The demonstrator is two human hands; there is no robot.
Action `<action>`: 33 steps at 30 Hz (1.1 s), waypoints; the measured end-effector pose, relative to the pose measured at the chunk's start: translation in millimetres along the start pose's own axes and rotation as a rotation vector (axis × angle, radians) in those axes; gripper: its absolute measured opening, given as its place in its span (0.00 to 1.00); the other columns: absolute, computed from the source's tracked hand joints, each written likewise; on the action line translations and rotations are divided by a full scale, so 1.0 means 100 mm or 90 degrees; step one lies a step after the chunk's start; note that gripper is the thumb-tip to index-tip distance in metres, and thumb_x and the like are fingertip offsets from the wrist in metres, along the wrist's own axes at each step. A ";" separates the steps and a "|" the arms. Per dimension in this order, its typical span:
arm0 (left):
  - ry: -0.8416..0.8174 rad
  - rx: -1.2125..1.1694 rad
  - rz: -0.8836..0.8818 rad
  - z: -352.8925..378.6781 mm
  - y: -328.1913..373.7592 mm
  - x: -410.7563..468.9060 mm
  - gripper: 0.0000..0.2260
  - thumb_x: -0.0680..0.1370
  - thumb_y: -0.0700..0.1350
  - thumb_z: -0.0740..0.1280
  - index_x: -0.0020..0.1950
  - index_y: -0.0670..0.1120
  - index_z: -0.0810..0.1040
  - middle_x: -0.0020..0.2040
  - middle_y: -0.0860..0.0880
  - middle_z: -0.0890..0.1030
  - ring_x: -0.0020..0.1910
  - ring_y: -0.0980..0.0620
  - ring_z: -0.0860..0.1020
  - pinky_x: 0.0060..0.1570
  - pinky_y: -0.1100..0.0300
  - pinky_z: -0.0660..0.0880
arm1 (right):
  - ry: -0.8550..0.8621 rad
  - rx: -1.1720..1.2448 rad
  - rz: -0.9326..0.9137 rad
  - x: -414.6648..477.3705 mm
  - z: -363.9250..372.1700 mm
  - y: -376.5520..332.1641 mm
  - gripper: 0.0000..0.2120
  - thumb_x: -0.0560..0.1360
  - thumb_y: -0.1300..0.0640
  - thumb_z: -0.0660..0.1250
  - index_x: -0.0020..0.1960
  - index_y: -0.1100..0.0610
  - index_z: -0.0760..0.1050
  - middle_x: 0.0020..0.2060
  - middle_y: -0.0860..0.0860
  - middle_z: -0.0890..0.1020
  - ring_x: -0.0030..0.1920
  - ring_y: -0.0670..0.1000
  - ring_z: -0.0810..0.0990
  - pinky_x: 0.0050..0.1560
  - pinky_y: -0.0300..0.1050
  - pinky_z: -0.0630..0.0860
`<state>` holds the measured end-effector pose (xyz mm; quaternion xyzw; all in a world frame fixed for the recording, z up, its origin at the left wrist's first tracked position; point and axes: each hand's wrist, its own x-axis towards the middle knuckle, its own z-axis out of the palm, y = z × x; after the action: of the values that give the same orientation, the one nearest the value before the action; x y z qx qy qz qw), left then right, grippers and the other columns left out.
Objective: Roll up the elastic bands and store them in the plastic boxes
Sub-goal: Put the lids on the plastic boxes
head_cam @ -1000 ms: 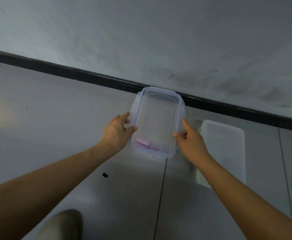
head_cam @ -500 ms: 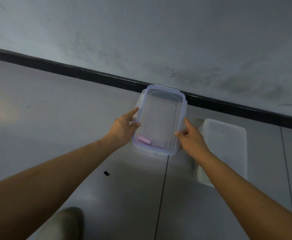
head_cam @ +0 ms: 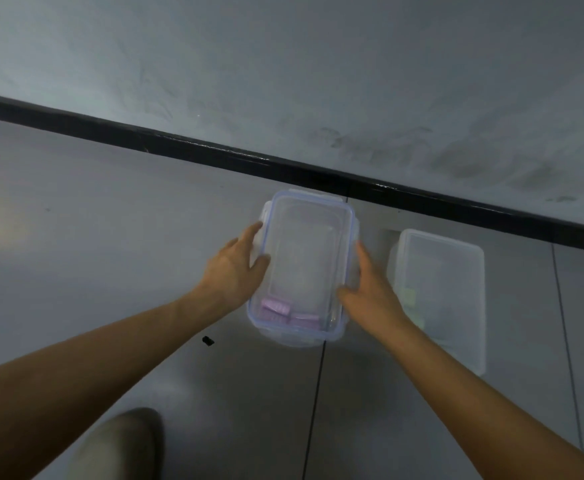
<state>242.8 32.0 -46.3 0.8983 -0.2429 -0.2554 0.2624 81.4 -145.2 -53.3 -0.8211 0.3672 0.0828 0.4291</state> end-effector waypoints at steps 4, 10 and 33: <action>0.017 0.130 0.111 0.07 0.20 0.32 0.29 0.82 0.55 0.55 0.80 0.52 0.46 0.80 0.44 0.49 0.75 0.39 0.57 0.72 0.46 0.58 | 0.055 -0.214 -0.135 0.26 0.01 -0.23 0.38 0.80 0.48 0.60 0.80 0.46 0.37 0.80 0.51 0.39 0.79 0.58 0.46 0.77 0.56 0.55; -0.016 0.276 0.183 0.24 0.16 0.50 0.30 0.82 0.61 0.44 0.79 0.50 0.39 0.79 0.48 0.38 0.78 0.46 0.39 0.76 0.44 0.45 | 0.071 -0.374 -0.148 0.55 0.14 -0.32 0.32 0.83 0.39 0.43 0.80 0.51 0.34 0.79 0.49 0.35 0.78 0.53 0.33 0.78 0.59 0.43; 0.019 0.298 0.198 0.36 0.10 0.53 0.31 0.81 0.63 0.40 0.79 0.49 0.38 0.78 0.48 0.34 0.77 0.48 0.35 0.77 0.50 0.43 | 0.145 -0.427 -0.236 1.08 0.07 -0.51 0.28 0.83 0.42 0.48 0.77 0.56 0.59 0.73 0.54 0.68 0.74 0.56 0.63 0.74 0.55 0.61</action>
<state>258.3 -17.8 -83.8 0.8901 -0.4260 -0.1361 0.0876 194.8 -179.0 -73.9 -0.9719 0.2109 0.0277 0.1011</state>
